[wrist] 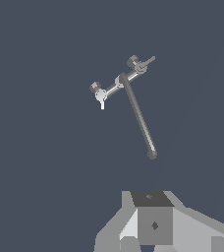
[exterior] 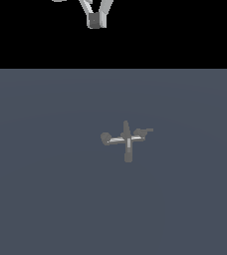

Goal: Turn on the faucet by rotating a designated handle.

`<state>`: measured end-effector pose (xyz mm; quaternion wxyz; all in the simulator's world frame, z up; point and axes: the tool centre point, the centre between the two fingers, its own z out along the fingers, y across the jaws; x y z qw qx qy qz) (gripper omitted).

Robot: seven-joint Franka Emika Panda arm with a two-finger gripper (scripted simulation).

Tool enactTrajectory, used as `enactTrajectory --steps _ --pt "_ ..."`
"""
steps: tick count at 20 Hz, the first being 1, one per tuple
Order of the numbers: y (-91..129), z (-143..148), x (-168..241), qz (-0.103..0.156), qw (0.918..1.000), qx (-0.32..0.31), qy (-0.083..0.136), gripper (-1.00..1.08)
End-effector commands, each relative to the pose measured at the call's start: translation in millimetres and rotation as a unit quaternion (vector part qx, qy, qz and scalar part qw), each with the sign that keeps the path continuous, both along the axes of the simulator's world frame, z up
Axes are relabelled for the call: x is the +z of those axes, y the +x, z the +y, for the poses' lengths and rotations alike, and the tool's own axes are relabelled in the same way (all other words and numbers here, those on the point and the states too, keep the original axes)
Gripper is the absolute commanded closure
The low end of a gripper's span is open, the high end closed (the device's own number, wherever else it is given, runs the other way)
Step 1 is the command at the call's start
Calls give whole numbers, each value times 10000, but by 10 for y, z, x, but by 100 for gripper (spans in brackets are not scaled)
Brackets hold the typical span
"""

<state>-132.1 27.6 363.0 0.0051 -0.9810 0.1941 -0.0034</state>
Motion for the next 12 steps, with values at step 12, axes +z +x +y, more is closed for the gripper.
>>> enactTrajectory --steps 12 --pt "811 -188 -911 14 9889 -1488 8 108"
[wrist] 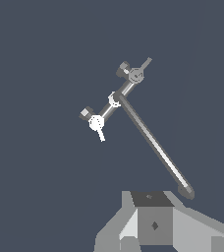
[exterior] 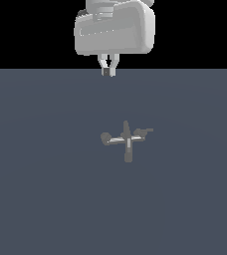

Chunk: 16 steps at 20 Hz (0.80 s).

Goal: Turn on the faucet by rotating a designated handle.

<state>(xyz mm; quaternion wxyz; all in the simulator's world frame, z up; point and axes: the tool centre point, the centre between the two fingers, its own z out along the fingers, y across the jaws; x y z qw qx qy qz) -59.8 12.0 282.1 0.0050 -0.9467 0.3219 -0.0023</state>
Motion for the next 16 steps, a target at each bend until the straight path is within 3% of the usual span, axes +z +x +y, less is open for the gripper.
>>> enactTrajectory --steps 1,9,16 --pt "144 -56 -168 0 9996 -277 0 108" --pt "580 -299 -702 12 9933 -1154 -11 108" --pt "935 -591 -1184 24 9809 -1947 -27 108"
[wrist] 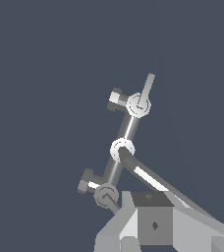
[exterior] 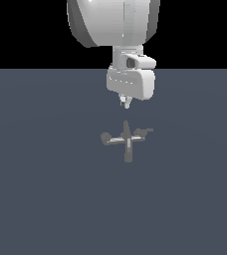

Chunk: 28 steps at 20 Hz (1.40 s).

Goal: Turn on the faucet by rotating a designated handle.

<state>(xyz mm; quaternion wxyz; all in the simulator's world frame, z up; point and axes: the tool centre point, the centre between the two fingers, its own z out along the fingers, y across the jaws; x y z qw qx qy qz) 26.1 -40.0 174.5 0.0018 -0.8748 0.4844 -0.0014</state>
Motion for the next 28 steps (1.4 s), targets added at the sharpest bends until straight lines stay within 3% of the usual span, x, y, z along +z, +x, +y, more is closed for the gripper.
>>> enactTrajectory --steps 1,13,21,28 --pt "124 -118 -178 1 9996 -298 -9 108" --pt "559 -689 -899 17 9882 -1533 -18 108" --pt "668 -889 -1115 21 9814 -1917 -9 108" --pt "680 -914 -1139 22 9805 -1964 -7 108"
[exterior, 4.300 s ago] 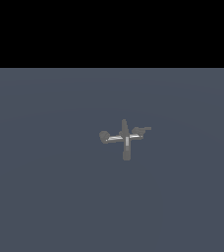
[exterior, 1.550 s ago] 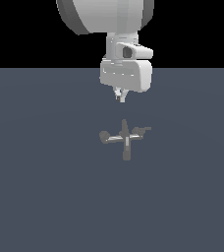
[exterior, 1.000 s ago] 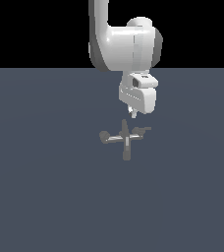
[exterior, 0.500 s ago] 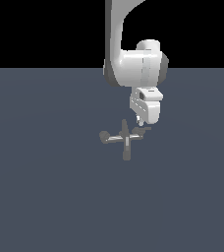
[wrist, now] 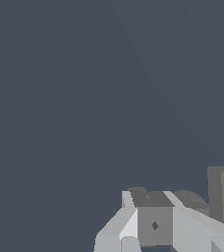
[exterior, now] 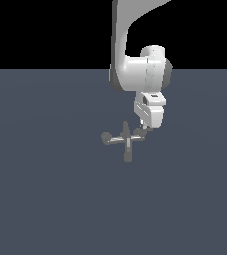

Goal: Turn on the faucet by rotating a designated handle.

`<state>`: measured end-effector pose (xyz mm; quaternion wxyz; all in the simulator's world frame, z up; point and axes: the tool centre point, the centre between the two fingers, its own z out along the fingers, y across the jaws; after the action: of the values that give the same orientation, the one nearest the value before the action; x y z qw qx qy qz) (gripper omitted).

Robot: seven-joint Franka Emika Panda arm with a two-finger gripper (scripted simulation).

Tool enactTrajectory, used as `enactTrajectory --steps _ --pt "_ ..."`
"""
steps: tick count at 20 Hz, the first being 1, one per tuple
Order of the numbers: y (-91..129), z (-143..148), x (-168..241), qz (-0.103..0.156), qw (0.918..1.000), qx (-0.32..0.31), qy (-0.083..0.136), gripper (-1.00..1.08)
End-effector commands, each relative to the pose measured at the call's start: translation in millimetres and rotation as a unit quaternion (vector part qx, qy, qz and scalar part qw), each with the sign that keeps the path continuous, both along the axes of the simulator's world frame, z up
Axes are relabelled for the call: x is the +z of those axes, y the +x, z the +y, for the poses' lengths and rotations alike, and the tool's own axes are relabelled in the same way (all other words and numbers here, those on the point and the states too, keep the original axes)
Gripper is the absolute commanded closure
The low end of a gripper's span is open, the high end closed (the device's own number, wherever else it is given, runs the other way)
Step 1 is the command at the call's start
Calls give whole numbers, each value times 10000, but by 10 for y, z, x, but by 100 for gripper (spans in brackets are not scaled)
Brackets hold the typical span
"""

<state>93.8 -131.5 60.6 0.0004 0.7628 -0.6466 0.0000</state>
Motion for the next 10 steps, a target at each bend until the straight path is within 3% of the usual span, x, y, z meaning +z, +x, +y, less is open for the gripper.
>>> enactTrajectory --steps 1,8,10 --pt "0 0 0 0 10000 0 0 108" --pt "-208 -234 2 -2 10000 -3 2 108" --pt "-175 -195 2 -7 10000 2 6 108"
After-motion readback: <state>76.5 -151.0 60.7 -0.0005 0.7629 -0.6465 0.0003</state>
